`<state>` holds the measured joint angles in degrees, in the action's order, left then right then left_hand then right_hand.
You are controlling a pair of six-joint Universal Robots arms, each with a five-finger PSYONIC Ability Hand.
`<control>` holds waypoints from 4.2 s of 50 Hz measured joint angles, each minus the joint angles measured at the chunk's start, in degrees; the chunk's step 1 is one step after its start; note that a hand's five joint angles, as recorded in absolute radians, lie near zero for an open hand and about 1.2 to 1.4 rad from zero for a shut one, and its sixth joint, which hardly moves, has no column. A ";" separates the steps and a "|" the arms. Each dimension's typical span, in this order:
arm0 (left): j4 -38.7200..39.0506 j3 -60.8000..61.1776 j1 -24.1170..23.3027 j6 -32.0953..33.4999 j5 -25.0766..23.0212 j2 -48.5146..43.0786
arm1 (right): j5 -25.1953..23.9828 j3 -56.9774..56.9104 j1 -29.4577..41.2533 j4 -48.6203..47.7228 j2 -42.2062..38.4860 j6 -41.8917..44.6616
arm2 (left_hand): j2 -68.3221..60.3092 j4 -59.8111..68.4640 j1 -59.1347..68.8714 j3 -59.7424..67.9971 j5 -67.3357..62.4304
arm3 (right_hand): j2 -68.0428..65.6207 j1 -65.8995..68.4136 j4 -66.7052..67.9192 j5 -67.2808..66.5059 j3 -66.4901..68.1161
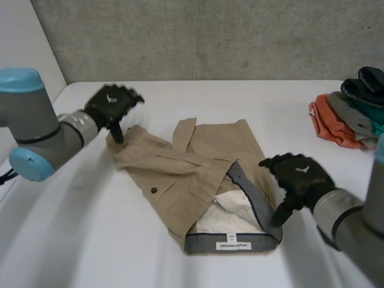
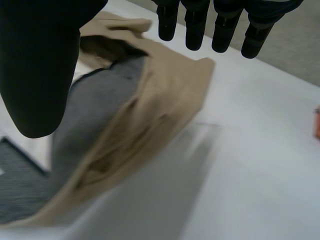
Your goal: Fold the laundry.
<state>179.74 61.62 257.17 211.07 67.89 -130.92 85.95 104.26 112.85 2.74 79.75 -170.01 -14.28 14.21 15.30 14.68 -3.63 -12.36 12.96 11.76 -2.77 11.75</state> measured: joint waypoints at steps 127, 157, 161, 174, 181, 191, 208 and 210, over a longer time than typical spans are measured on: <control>-7.56 6.09 -11.63 -11.32 19.52 26.87 | -6.02 -46.01 -0.86 21.87 -7.44 28.24 | -54.21 54.42 49.78 53.51 -51.88 | -53.52 47.86 56.74 -52.46 56.26; 19.02 -4.03 -12.22 -11.93 25.80 15.42 | -2.16 -58.05 3.31 -28.52 -27.96 26.51 | -54.35 54.64 49.78 53.75 -52.69 | -54.28 47.86 56.79 -53.51 56.65; 15.62 4.59 -12.52 -11.72 25.68 14.35 | -2.45 -56.10 3.40 -21.08 -32.08 26.66 | -54.35 54.64 49.78 53.75 -52.69 | -54.28 47.86 56.80 -53.51 56.65; 9.45 27.44 -13.93 -11.54 26.14 13.78 | -2.31 -39.02 4.88 -8.65 -34.95 31.65 | -54.35 54.64 49.78 53.75 -52.69 | -54.65 47.86 56.80 -53.51 56.65; 9.78 34.88 -14.10 -11.55 25.75 19.81 | -1.82 -32.02 4.68 -7.07 -28.97 31.80 | -20.11 20.12 15.87 20.09 -20.71 | -22.92 20.88 24.77 -22.83 24.81; 9.94 40.85 -14.75 -11.42 25.38 28.37 | 0.95 -24.78 4.06 -6.65 -21.07 24.30 | -11.83 11.28 11.29 11.51 -11.79 | -13.55 13.34 13.03 -11.04 14.15; 18.36 46.96 -12.20 -1.79 13.96 24.43 | 1.41 -14.96 1.75 2.75 -11.01 17.40 | -18.35 18.88 17.32 17.99 -19.43 | -13.75 13.56 16.38 -15.88 15.91; 20.28 46.17 -11.17 -0.80 13.64 22.52 | 1.36 -14.35 1.68 2.46 -11.20 17.44 | -18.35 18.87 17.32 18.00 -19.44 | -13.74 13.56 16.38 -15.90 15.91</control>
<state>200.02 107.79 246.00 210.26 81.53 -108.40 87.32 89.91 114.53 5.21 68.54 -152.57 -32.63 33.08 32.63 32.68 -23.07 -26.11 26.52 28.14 -18.67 27.66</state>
